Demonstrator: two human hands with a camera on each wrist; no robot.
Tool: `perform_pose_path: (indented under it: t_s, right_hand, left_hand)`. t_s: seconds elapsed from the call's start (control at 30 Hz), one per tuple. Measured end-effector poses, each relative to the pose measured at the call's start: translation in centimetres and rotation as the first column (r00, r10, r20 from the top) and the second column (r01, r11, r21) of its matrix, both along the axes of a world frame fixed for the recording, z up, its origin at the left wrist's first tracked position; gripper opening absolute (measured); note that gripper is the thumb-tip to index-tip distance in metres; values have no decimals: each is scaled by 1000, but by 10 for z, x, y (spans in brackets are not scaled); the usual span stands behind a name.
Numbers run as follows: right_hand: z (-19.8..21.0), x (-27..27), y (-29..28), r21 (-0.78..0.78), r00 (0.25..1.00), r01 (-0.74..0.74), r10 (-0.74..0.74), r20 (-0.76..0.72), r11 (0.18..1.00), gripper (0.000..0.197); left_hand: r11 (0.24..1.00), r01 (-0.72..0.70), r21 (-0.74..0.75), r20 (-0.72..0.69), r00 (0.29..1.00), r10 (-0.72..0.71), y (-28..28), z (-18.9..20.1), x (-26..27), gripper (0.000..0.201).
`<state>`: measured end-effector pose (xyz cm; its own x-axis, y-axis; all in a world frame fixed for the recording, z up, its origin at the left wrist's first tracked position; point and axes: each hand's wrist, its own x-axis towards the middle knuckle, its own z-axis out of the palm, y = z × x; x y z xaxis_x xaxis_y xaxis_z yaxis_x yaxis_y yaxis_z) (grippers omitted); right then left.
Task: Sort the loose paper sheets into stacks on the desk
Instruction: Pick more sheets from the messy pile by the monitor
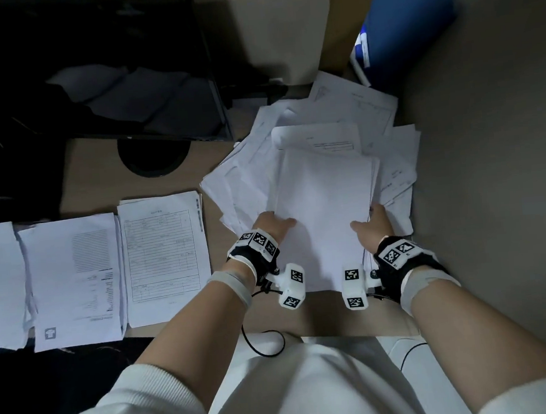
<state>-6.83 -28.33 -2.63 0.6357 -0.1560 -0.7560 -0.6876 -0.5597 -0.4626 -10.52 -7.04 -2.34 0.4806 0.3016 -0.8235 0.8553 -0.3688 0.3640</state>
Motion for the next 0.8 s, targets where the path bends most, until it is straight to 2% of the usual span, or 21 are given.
perform_pose_path:
  t_s: [0.07, 0.17, 0.23, 0.33, 0.47, 0.53, 0.7, 0.8]
  right_hand:
    - [2, 2, 2, -35, 994, -96, 94, -51, 995, 45]
    - [1, 6, 1, -45, 978, -188, 183, -99, 981, 22]
    - [-2, 8, 0, -67, 972, -220, 213, -97, 973, 26]
    - [-3, 12, 4, 43, 997, -74, 74, -8, 996, 24]
    - [5, 19, 7, 43, 999, -54, 53, 7, 998, 28]
    - [10, 21, 9, 47, 1000, -23, 23, 3, 999, 23]
    - [46, 31, 19, 112, 987, 16, -33, 156, 994, 25]
    - [60, 34, 22, 181, 976, 56, -92, 197, 982, 28]
  left_hand:
    - [1000, -9, -21, 26, 1000, 10, 1, -1, 2, 61]
    - [991, -99, -90, 88, 990, 107, 2, -3, 6, 52]
    - [980, -149, -130, 99, 982, 163, 3, 0, 7, 47]
    - [982, -134, -131, 119, 982, 149, 3, -3, 9, 40]
    - [995, -85, -50, 132, 987, 91, 3, 1, 16, 29]
    - [989, -135, -56, 170, 975, 143, 4, 11, 21, 17]
    - [949, -289, -125, 317, 895, 314, 3, 51, 25, 17]
    - [926, -351, -137, 357, 855, 376, 0, 70, 19, 20]
